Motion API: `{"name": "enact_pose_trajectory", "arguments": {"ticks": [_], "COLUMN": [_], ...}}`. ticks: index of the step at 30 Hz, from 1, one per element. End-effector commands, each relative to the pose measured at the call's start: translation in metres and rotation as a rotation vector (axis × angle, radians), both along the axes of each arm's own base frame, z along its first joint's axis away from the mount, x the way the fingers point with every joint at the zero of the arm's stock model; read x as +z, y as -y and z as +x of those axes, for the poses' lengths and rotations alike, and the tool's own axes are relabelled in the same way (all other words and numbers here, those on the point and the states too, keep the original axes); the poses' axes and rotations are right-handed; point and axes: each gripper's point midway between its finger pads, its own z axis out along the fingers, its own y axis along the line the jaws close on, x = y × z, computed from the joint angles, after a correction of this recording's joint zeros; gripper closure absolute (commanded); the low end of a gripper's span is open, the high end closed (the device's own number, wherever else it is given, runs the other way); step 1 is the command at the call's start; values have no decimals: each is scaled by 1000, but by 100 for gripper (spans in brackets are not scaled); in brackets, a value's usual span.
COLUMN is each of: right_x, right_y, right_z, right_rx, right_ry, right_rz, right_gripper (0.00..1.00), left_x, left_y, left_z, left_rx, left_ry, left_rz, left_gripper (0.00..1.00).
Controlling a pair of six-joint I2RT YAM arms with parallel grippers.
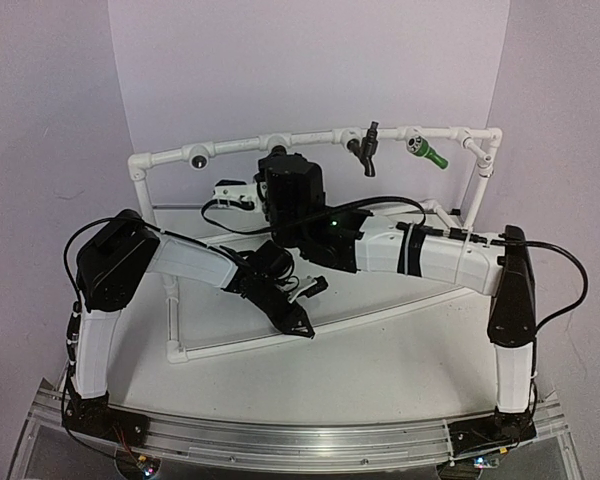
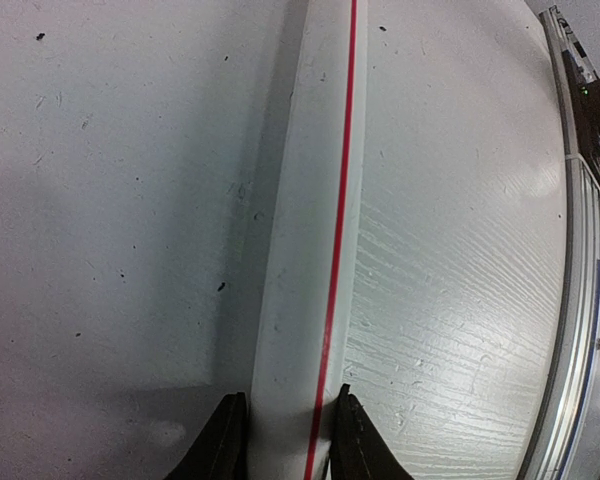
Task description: Install the water faucets
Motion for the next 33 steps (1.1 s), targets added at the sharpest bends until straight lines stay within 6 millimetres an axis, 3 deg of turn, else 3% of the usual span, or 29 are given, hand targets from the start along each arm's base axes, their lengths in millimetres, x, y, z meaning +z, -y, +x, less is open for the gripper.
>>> {"name": "enact_pose_trajectory", "arguments": {"ticks": [1, 8, 12, 17, 19, 23, 24, 28, 29, 31, 33], "right_x": [30, 41, 53, 55, 56, 68, 69, 51, 43, 30, 15], "right_y": [1, -6, -5, 9, 14, -2, -8, -17, -16, -9, -1], "right_z": [7, 20, 13, 26, 32, 25, 22, 7, 2, -11, -26], "right_rx": [-25, -21, 104, 210, 224, 315, 342, 363, 353, 328, 300], "right_ry": [13, -47, -230, -539, -630, -762, -789, -836, -822, -776, -735], "right_rz": [345, 963, 1418, 1960, 2097, 2120, 2087, 1878, 1814, 1687, 1535], "right_gripper": [58, 83, 100, 100, 100, 100, 95, 34, 23, 6, 2], "left_x": [-114, -115, -116, -116, -116, -116, -116, -113, -111, -104, -94], "left_y": [-79, -79, -80, -80, -80, -81, -82, -84, -84, -82, -79], "left_z": [-45, -45, -45, -45, -45, -43, -42, -36, -35, -30, -24], "left_rx": [100, 99, 99, 99, 101, 105, 109, 128, 134, 151, 167], "left_ry": [-169, -171, -170, -170, -169, -158, -154, -128, -122, -108, -92], "left_rz": [432, 433, 435, 436, 437, 444, 445, 452, 447, 420, 386], "left_gripper": [98, 98, 98, 98, 98, 98, 98, 94, 91, 85, 79]}}
